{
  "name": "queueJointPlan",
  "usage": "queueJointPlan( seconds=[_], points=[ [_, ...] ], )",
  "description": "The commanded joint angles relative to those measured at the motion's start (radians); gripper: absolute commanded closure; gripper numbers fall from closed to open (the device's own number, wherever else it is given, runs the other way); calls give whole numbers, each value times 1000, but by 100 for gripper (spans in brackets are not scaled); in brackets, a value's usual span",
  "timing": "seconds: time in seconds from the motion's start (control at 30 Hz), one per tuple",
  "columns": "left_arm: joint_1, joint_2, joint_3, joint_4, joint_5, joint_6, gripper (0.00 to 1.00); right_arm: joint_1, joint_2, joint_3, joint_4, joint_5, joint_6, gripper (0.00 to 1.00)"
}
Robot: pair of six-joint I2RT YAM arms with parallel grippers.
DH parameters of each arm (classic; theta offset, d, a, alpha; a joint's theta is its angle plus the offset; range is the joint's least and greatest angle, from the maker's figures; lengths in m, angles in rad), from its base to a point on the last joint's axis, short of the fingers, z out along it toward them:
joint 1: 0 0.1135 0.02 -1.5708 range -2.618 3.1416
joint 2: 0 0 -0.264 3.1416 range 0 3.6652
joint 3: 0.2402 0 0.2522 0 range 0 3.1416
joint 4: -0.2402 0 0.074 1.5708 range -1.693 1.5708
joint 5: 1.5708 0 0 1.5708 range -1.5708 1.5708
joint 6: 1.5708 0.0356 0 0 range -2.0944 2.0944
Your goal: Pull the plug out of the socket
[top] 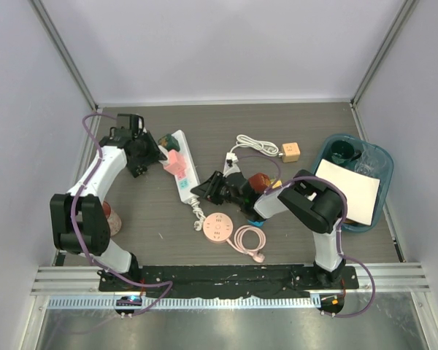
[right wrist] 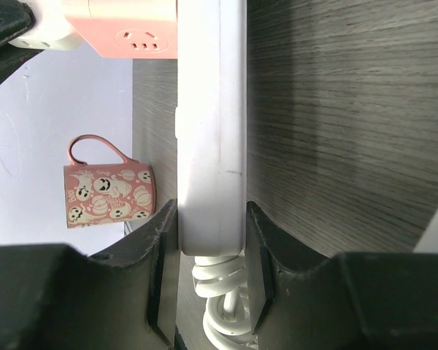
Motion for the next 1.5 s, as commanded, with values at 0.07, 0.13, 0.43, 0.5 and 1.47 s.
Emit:
queueJointPlan(
  seconds=[0.07,0.13,0.43,0.5,1.47],
  points=[
    [2,-67,22,41,7,6,100,-5,-78,-23,-19,146,-31,99],
    [2,-69,20,45,20,4,100,-5,-86,-24,-25,155,-32,99],
    [4,-59,11,56,26,-8,100,-5,-86,-4,-49,155,-21,99],
    [4,-61,12,45,15,-11,100,-5,-91,-14,-43,168,-14,99],
    [-91,-67,32,-7,-95,18,100,38,-114,74,-172,286,-34,99]
  ],
)
